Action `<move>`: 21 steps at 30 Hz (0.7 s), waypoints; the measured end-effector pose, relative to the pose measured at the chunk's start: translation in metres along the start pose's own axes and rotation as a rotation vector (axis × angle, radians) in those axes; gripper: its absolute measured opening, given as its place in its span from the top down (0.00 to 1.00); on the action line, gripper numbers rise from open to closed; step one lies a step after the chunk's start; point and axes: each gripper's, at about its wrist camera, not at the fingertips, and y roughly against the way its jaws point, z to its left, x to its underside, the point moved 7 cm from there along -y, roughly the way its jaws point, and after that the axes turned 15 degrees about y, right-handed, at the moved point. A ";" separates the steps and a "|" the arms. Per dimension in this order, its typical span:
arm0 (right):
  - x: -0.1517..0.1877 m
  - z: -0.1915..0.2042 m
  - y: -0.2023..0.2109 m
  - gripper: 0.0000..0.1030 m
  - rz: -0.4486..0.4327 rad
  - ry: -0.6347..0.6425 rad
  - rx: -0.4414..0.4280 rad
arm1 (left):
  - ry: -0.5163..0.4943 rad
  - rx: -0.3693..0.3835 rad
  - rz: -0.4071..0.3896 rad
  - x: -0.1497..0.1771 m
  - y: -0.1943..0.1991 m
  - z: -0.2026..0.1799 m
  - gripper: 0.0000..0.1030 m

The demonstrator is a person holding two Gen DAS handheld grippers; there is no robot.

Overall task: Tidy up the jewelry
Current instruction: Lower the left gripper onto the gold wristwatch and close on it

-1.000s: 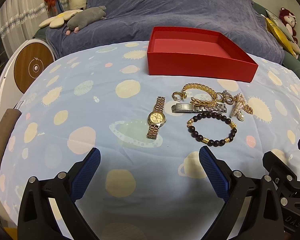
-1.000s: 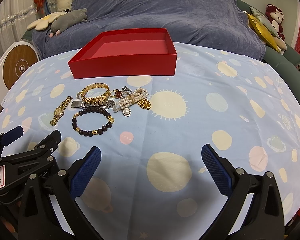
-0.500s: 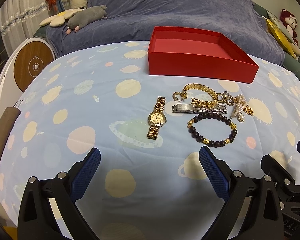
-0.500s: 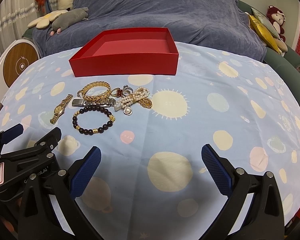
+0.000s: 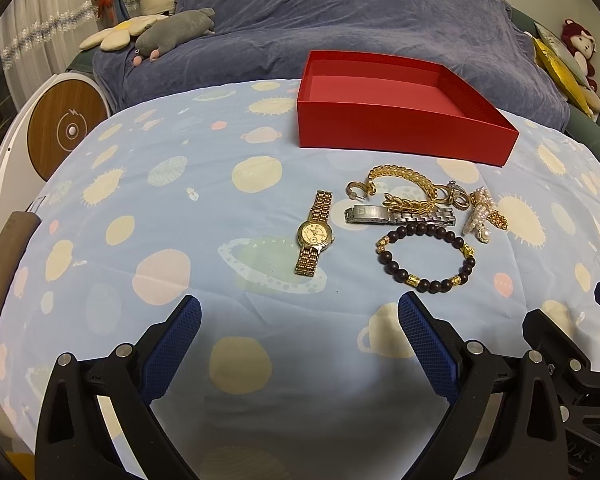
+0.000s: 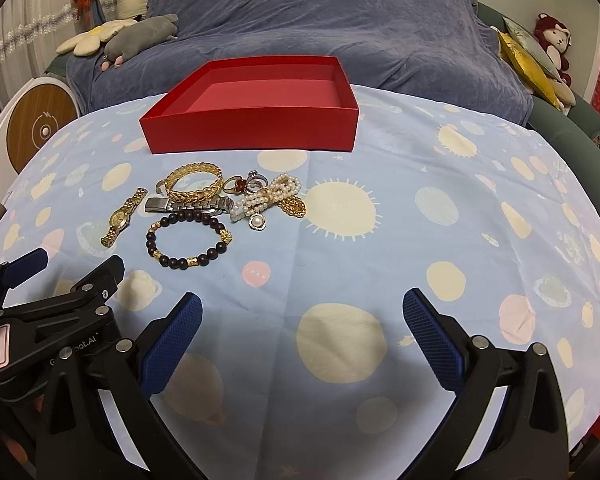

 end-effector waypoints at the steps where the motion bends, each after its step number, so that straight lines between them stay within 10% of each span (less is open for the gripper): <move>1: 0.000 0.000 0.000 0.05 -0.001 0.000 0.000 | -0.002 -0.003 0.001 0.000 -0.001 0.000 0.07; 21: -0.030 0.012 -0.017 0.09 0.002 -0.004 -0.086 | 0.042 -0.013 -0.030 -0.030 0.001 0.043 0.07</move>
